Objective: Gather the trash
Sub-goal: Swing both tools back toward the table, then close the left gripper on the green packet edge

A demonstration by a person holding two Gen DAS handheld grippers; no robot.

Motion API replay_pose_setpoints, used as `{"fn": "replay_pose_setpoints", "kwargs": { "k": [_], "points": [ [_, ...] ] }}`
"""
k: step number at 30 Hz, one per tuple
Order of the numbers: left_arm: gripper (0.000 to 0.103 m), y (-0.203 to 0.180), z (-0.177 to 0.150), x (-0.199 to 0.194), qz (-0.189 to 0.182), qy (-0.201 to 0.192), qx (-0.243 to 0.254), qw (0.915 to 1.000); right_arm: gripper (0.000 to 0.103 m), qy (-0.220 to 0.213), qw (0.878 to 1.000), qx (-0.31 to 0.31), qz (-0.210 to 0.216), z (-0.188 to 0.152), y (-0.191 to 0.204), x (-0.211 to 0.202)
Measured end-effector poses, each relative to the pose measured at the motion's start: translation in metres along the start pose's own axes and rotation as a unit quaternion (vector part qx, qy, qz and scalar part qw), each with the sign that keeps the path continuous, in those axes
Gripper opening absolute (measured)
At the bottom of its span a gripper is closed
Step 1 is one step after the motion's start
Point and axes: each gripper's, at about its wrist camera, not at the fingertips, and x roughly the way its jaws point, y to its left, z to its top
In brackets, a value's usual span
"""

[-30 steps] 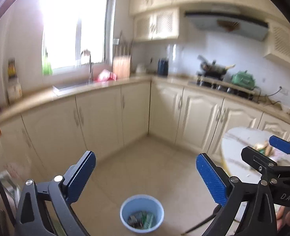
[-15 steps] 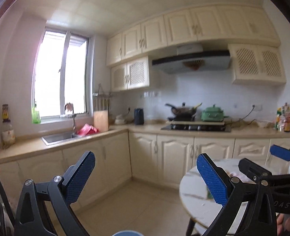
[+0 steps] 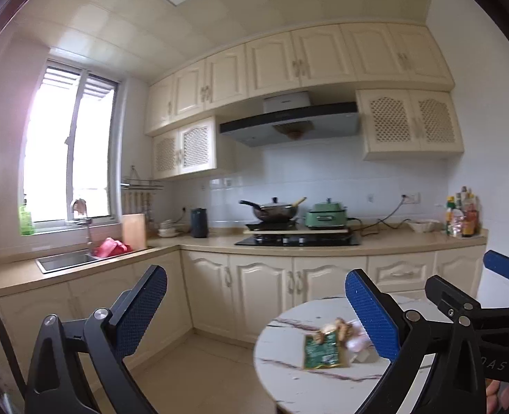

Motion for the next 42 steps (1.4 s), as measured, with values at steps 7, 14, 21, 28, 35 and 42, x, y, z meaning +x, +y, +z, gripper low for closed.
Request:
{"fn": "replay_pose_setpoints", "kwargs": {
  "k": [7, 14, 21, 28, 35, 42],
  "points": [
    [0.102, -0.009, 0.011, 0.039, -0.036, 0.021, 0.009, 0.9991, 0.103, 0.002, 0.999, 0.008, -0.053, -0.003, -0.041, 0.003],
    [0.102, -0.018, 0.024, 0.122, -0.079, 0.099, 0.013, 0.9919, 0.103, 0.038, 0.996, 0.028, -0.082, -0.019, -0.075, 0.033],
    [0.102, -0.001, 0.006, 0.228, -0.098, 0.233, -0.037, 0.9667, 0.103, 0.116, 0.986, 0.055, -0.110, -0.056, -0.114, 0.090],
    [0.102, -0.021, -0.023, 0.314, -0.098, 0.331, -0.015, 0.9385, 0.103, 0.201, 0.971, 0.061, -0.111, -0.099, -0.133, 0.151],
    [0.102, -0.053, -0.038, 0.384, -0.125, 0.397, -0.003, 0.9094, 0.103, 0.259, 0.959, 0.052, -0.101, -0.126, -0.138, 0.207],
    [0.102, -0.057, -0.062, 0.439, -0.132, 0.440, 0.001, 0.8884, 0.103, 0.283, 0.954, 0.047, -0.089, -0.135, -0.141, 0.244]
  ]
}}
